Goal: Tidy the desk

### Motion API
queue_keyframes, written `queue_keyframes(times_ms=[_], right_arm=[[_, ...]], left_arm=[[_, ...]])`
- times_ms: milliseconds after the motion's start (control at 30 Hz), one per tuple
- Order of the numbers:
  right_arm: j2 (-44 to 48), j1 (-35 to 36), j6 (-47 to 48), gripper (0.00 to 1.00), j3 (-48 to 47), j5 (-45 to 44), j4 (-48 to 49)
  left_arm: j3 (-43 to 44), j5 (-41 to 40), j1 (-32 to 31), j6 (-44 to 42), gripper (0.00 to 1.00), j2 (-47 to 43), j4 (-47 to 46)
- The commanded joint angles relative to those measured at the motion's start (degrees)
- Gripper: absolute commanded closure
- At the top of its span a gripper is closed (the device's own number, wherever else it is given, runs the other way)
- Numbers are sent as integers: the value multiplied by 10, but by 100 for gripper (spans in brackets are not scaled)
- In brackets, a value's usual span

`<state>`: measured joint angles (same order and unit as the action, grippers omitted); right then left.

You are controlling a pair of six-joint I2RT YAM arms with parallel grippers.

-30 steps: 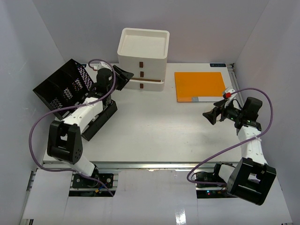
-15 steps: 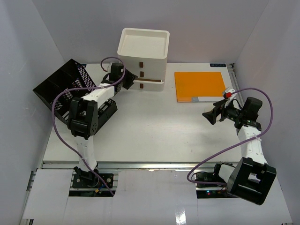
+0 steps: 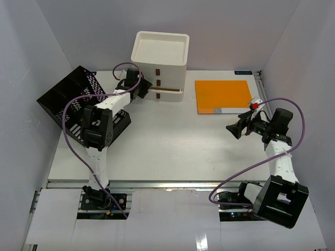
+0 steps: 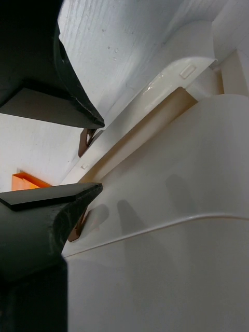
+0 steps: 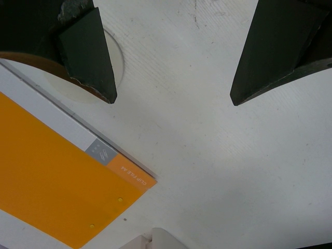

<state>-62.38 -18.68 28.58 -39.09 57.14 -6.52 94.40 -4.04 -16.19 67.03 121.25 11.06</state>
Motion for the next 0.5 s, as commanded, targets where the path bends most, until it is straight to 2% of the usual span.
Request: queue_keyframes(times_ms=[0,233,467], right_arm=[[-5,-1,-5,3,-4,6,13],[-6,-2,-5,3,-3,2,14],[-9,-3,-1,3,-2,-1,13]], left_arm=[[27,-22,3,25,44,8,22],[43,-30,3,34,45,29,35],[86,-43,4,39,47,62,85]])
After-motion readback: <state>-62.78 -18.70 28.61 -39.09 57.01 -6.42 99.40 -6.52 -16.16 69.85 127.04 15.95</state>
